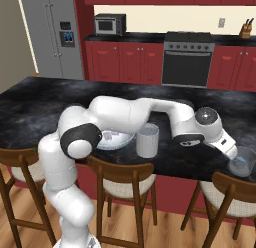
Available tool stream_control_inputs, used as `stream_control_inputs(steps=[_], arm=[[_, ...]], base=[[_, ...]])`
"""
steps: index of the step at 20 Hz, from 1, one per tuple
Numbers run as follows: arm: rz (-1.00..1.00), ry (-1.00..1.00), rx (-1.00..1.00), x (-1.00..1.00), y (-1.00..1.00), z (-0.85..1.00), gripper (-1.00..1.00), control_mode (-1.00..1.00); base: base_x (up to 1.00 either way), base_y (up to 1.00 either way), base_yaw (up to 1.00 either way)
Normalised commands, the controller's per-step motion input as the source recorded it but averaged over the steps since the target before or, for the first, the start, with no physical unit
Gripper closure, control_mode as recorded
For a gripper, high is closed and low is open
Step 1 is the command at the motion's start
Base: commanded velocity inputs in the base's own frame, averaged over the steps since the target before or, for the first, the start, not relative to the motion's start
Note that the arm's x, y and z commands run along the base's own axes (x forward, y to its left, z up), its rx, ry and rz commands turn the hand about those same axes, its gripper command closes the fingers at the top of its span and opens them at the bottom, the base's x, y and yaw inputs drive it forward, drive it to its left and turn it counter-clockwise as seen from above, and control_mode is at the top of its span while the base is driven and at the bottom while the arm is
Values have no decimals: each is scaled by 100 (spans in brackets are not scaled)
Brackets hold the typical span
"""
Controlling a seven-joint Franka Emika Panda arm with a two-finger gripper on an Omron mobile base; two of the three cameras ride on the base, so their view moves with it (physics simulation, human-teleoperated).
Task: There are four ice cubes in the ice bowl. Place two ice cubes in each glass of water.
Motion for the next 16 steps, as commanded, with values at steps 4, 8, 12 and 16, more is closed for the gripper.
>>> stream_control_inputs(steps=[4,8,12,16], arm=[[34,22,-11,-30,100,47,-100,-100],[34,27,-5,-25,100,38,-100,-100],[25,19,0,-23,100,39,-100,-100],[13,16,0,-11,99,40,-100,-100]], base=[[0,0,0],[0,0,0],[0,0,0],[0,0,0]])
